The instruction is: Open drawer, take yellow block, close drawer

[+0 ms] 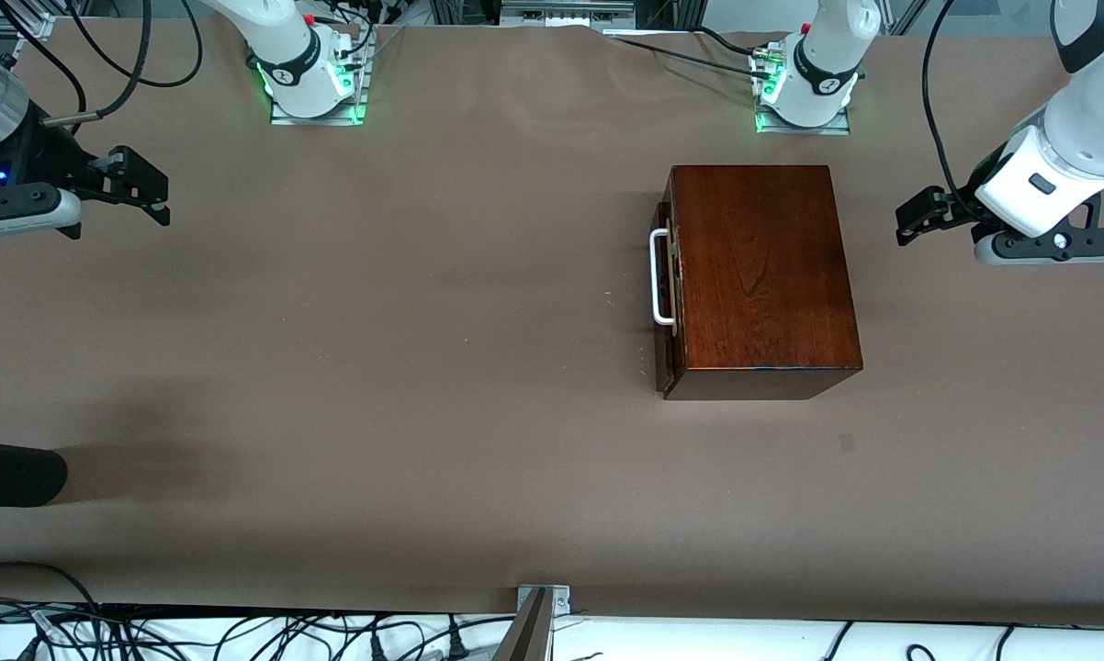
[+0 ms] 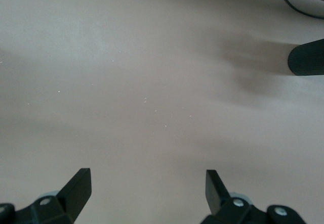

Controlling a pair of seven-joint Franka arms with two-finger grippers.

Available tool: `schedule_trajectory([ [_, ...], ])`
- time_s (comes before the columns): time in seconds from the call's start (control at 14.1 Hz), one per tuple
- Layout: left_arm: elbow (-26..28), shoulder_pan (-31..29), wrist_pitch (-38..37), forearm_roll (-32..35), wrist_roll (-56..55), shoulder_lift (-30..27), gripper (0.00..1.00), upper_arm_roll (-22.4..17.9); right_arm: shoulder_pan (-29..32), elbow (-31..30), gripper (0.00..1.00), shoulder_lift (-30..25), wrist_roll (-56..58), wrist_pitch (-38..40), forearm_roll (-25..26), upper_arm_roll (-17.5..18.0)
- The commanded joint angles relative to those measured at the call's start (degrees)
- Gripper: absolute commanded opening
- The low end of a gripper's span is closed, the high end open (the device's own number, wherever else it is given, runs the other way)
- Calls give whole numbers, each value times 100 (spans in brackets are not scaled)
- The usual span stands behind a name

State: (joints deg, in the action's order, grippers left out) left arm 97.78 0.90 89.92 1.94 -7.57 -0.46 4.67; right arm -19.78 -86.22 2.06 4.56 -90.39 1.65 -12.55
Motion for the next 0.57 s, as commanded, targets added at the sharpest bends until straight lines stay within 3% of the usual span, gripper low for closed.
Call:
schedule_trajectory([
  [0.0,-198,33,-151,-36,10,107,100,78,1,71,100,-13,-34,100,-15,-2],
  [0.5,-268,33,-159,-36,28,151,100,105,1,71,100,-4,-34,100,-15,-2],
])
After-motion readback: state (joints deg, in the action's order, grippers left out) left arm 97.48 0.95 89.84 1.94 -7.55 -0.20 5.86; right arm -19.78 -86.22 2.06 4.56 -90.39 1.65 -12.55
